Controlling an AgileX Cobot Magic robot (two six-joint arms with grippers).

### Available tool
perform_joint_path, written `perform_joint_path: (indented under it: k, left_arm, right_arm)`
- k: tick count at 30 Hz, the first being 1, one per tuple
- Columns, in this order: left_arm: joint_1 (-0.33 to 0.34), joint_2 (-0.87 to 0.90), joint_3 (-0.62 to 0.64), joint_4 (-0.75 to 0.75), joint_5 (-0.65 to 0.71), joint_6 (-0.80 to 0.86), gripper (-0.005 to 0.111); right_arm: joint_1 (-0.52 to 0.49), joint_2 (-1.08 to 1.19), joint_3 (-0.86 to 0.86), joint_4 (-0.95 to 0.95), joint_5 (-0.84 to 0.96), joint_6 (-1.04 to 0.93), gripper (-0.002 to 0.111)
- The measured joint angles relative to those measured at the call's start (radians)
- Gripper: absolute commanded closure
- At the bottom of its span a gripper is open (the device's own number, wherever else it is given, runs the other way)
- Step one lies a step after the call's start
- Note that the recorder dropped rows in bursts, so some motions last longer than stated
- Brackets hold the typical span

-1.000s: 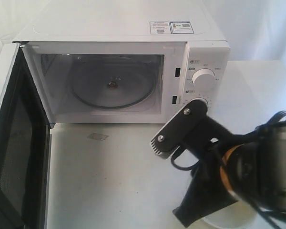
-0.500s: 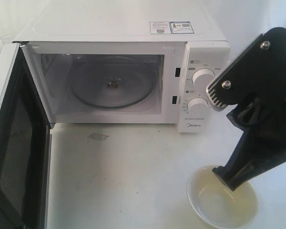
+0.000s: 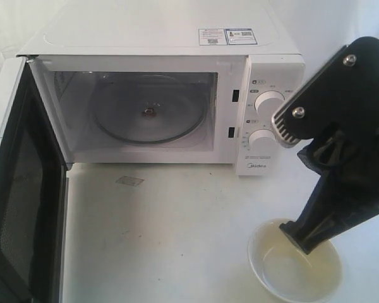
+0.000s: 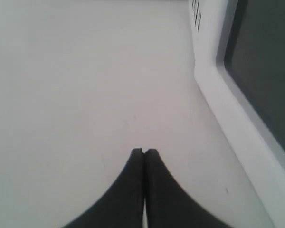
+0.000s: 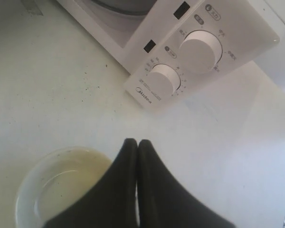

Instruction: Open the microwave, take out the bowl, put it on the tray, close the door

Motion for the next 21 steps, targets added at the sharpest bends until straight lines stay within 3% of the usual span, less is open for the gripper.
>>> perform_joint_path:
  k: [5,9,13,21]
  left_arm:
    - [0.000,-0.001,-0.021,0.008,-0.385,0.015,0.107]
    - [0.000,-0.002,-0.158,0.008,-0.460,0.051,0.107]
    - [0.000,0.054,-0.407,0.008,-0.301,0.112,0.107]
    - [0.000,0.316,-0.863,0.008,0.337,0.148,0.107]
  right_arm:
    - [0.000,0.000,0.000,0.000,-0.002,0.000,0.108]
    - [0.000,0.000,0.000,0.000,-0.002,0.000,0.108]
    - [0.000,0.000,0.000,0.000,-0.002,0.000,0.108]
    - [0.000,0.000,0.000,0.000,0.008,0.000,0.108]
